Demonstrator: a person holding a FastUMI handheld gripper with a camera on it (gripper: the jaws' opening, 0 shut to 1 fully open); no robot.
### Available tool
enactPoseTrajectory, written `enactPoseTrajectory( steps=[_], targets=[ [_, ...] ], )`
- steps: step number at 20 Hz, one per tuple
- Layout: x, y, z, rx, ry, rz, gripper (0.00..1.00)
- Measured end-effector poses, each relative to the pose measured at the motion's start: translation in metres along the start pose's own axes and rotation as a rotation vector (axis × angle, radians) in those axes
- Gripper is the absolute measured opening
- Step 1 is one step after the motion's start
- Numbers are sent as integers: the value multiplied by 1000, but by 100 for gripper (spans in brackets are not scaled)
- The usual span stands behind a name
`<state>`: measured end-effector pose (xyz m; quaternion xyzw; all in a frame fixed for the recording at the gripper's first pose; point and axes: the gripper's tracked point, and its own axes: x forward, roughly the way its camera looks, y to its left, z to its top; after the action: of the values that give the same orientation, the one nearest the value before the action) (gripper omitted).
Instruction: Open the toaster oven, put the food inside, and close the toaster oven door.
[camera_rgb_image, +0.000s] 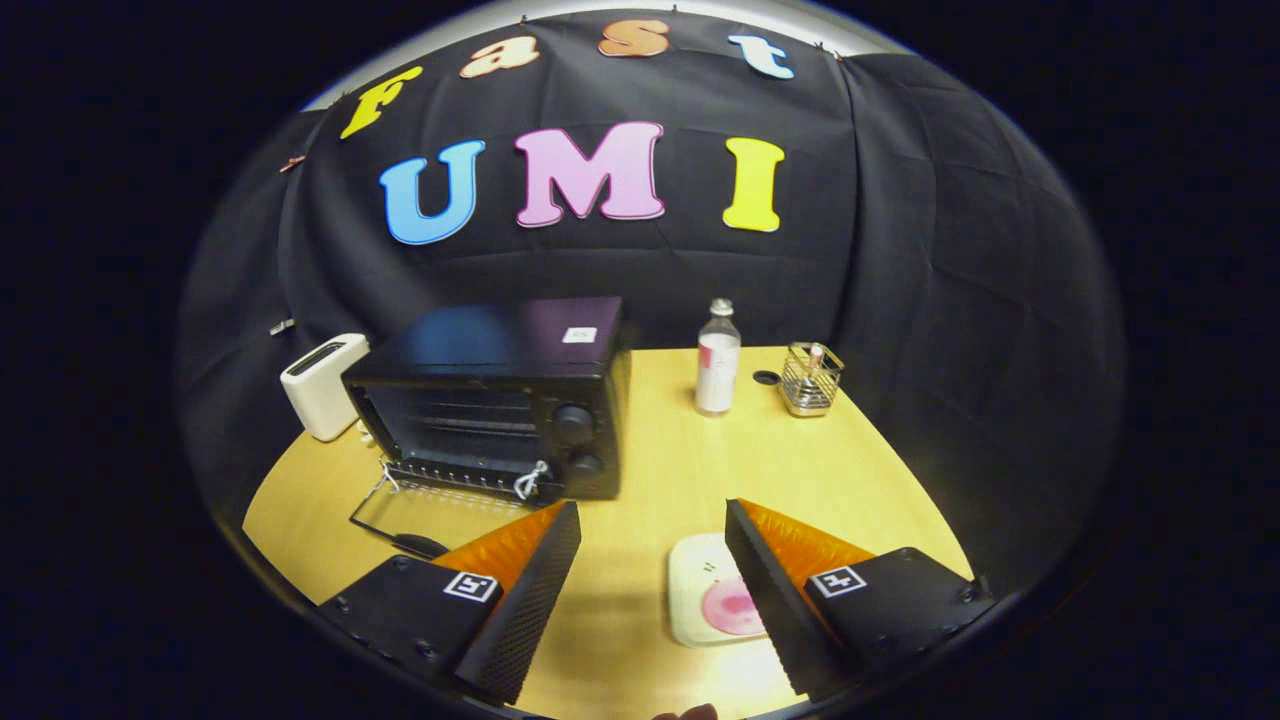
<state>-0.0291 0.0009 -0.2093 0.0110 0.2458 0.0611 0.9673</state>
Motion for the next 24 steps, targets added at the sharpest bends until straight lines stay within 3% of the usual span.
enactPoseTrajectory(
  steps=[7, 15, 19, 22, 23, 24],
  targets=[
    [27, -101, -41, 7, 250, 47, 99],
    [65, -141, -123, 34, 584, 138, 93],
    [84, -144, -147, 19, 710, 145, 75],
    [95, -146, -152, 16, 764, 116, 51],
    [93, -150, -155, -5, 788, 108, 50],
    [95, -150, -153, -13, 795, 115, 41]
  ],
)
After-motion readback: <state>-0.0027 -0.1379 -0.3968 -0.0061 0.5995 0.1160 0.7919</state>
